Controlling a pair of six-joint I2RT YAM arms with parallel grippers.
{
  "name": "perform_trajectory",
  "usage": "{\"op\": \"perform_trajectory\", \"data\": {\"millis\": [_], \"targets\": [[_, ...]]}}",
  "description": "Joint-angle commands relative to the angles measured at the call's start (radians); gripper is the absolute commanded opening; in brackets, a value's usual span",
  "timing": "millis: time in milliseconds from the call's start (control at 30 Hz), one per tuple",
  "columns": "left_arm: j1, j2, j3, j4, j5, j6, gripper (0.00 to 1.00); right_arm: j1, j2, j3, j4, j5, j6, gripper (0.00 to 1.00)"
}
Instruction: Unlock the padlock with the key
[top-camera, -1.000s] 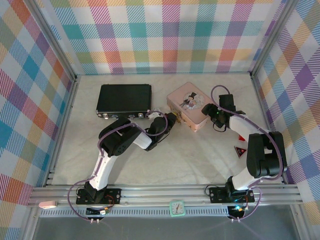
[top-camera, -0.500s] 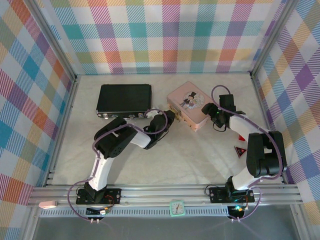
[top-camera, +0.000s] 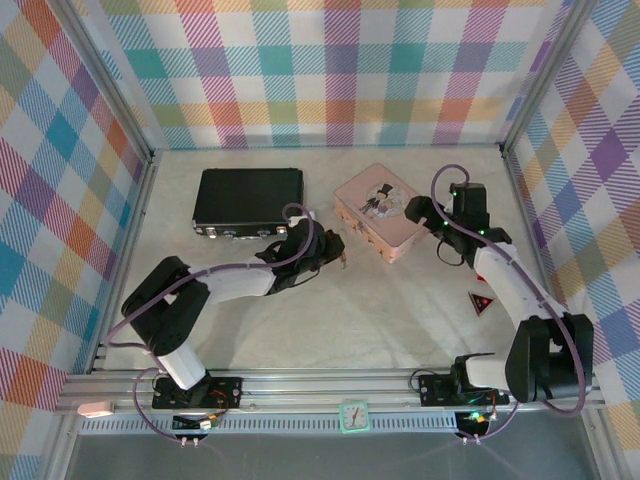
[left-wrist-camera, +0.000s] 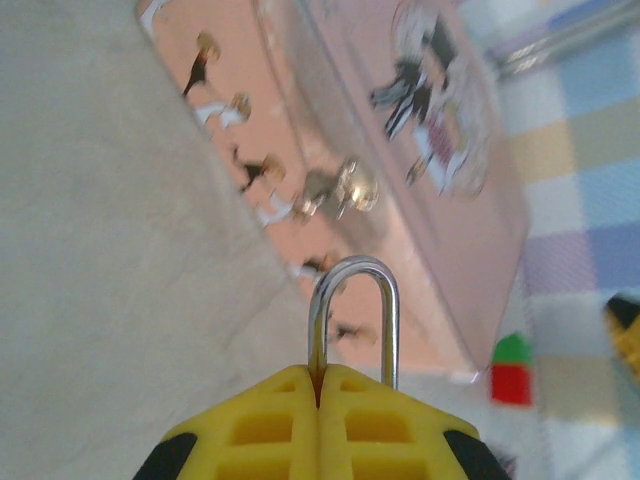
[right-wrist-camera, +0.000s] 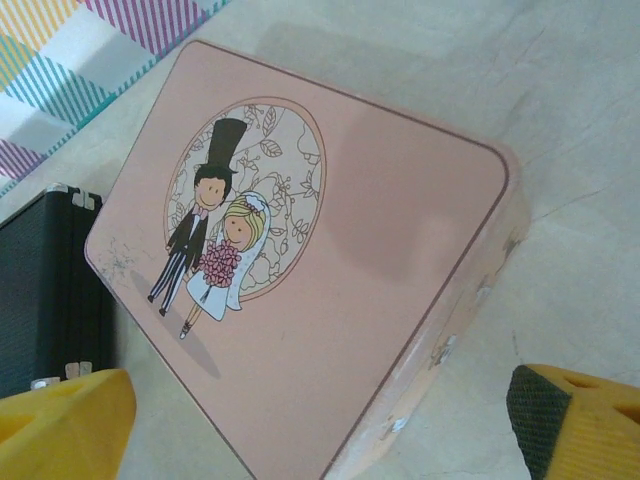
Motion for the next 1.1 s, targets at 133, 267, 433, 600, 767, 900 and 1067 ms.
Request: {"op": "perform_trajectory", "data": {"millis": [133, 267, 433, 600, 767, 900, 1067], "targets": [[-0.060, -0.023, 0.075, -0.462, -0.013, 0.236, 0.00, -0.005, -0.090, -0.107, -0.064, 0.097, -0.064, 0.97], [-0.075, 0.041, 0.083, -0.475, -0.049, 0.261, 0.00, -0.005, -0.127, -0.148, -0.074, 0.130, -0.067, 0.97], [-0.099, 0.104, 0.123, -0.472, -0.076, 0.277, 0.00, -0.005, -0.133, -0.192, -0.062, 0.198, -0.110, 0.98], [-0.099, 0.113, 0.133, -0.457, -0.089, 0.272, 0.19, -0.005, -0.110, -0.234, 0.002, 0.262, -0.151, 0.98], [-0.098, 0.056, 0.153, -0.490, -0.147, 0.277, 0.51, -0.020, -0.064, -0.237, 0.079, 0.308, -0.203, 0.99], [-0.096, -0.041, 0.153, -0.509, -0.263, 0.301, 0.72, -0.021, -0.028, -0.229, 0.139, 0.377, -0.267, 0.99], [-0.059, -0.174, 0.144, -0.530, -0.433, 0.428, 0.92, -0.022, 0.021, -0.288, 0.333, 0.389, -0.339, 1.00]]}}
